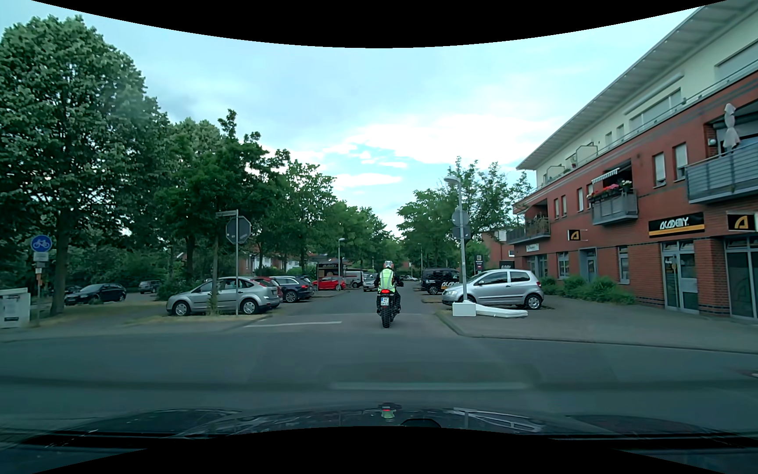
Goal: Follow the waypoints while adhering to traffic rules and regulations
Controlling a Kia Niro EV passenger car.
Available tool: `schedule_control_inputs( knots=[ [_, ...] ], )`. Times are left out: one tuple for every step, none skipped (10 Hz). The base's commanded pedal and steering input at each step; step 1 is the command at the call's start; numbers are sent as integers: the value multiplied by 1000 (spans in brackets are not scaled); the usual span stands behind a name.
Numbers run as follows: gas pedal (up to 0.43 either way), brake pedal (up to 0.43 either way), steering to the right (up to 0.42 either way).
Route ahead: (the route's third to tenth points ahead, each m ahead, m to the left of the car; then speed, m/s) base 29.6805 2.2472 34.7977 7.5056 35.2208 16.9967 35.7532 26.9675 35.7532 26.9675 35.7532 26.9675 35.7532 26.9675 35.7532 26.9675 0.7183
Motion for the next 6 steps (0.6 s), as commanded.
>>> schedule_control_inputs(
  knots=[
    [39, 0, 12],
    [39, 0, 12],
    [39, 0, 12],
    [39, 0, 12],
    [59, 0, 12],
    [98, 0, 12]
  ],
)
